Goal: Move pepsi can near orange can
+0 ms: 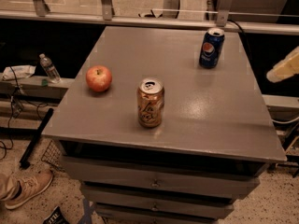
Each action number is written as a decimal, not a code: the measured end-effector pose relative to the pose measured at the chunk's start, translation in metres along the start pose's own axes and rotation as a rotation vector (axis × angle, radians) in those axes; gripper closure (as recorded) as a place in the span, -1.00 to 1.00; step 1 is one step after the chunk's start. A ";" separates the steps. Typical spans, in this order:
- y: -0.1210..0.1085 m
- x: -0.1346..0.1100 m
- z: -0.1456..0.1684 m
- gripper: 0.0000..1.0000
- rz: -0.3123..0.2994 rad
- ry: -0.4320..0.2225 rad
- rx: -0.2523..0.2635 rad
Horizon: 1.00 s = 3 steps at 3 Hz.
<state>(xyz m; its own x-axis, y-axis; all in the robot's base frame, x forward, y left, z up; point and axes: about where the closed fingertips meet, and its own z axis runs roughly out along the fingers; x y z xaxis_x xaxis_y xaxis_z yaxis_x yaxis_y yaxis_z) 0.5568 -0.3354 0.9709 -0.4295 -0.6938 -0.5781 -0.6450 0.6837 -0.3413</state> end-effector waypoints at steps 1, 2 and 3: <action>-0.008 -0.006 0.006 -1.00 0.000 -0.024 0.027; -0.008 -0.006 0.006 -1.00 0.001 -0.024 0.026; -0.012 -0.013 0.018 -1.00 0.036 -0.043 0.029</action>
Offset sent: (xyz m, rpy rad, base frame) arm 0.0134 -0.0009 0.0018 0.0064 -0.0384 -0.0106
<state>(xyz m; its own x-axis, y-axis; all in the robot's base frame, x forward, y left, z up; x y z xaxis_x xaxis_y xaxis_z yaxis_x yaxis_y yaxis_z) 0.5810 -0.3306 0.9689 -0.4239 -0.6586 -0.6217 -0.6108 0.7147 -0.3407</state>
